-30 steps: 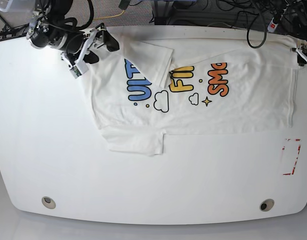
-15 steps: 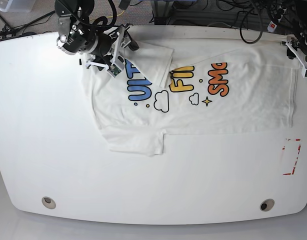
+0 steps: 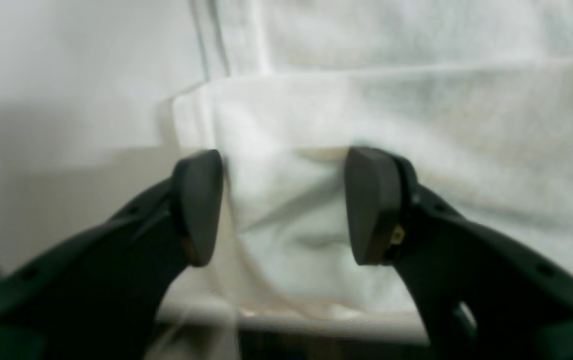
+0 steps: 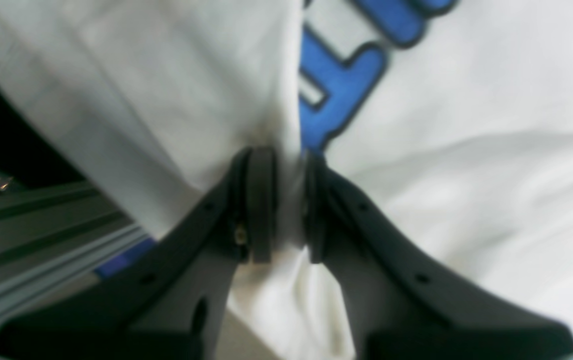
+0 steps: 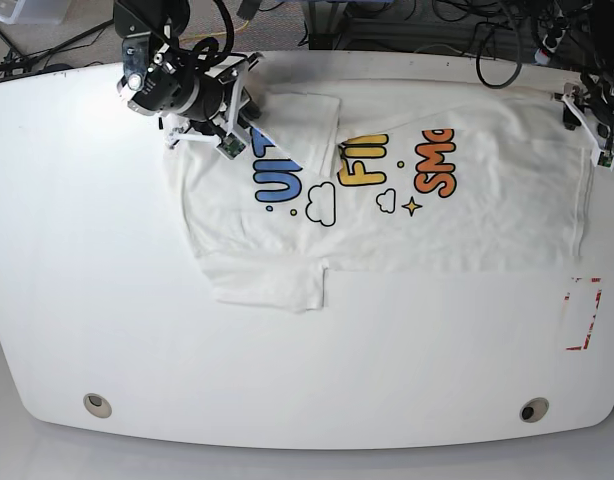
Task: Fold the T-shirt properly
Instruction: 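Release and regrasp the shirt corner with the right gripper, then pull the shirt corner with the right gripper to smooth it flat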
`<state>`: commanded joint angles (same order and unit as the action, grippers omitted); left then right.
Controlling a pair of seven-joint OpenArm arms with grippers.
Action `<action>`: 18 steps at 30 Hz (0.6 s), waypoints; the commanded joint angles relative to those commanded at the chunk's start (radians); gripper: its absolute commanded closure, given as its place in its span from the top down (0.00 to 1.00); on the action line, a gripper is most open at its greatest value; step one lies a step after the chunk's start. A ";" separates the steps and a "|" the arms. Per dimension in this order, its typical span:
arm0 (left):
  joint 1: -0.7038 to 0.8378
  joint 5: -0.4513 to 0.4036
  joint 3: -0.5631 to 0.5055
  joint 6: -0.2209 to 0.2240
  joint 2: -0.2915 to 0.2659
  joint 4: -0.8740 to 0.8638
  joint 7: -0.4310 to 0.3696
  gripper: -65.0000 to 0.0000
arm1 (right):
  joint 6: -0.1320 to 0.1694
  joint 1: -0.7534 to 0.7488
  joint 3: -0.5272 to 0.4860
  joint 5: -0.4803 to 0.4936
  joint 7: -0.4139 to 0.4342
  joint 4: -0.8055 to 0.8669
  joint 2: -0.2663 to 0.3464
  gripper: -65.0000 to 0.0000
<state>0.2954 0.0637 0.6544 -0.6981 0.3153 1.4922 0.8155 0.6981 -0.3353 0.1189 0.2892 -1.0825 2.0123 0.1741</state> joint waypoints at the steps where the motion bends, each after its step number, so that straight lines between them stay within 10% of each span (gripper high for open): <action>1: 0.000 0.000 -0.005 0.000 0.005 -0.006 -0.003 0.56 | 0.000 0.012 0.011 0.000 0.000 0.002 0.003 0.13; 8: -0.002 0.000 -0.017 0.000 0.028 -0.011 -0.006 0.56 | 0.000 0.080 0.075 0.000 -0.055 0.005 0.040 0.16; 12: -0.005 0.000 -0.020 0.000 0.028 -0.011 -0.003 0.56 | 0.000 0.095 0.075 0.023 -0.061 0.006 0.037 0.42; 18: -0.006 0.000 -0.020 0.000 0.026 -0.008 -0.003 0.56 | 0.000 0.043 0.077 0.377 -0.064 0.008 0.048 0.63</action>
<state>0.2892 0.0637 0.6345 -0.6981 0.3414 1.4845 0.8124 0.6981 -0.2923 0.1956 0.6667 -1.1469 2.0200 0.2217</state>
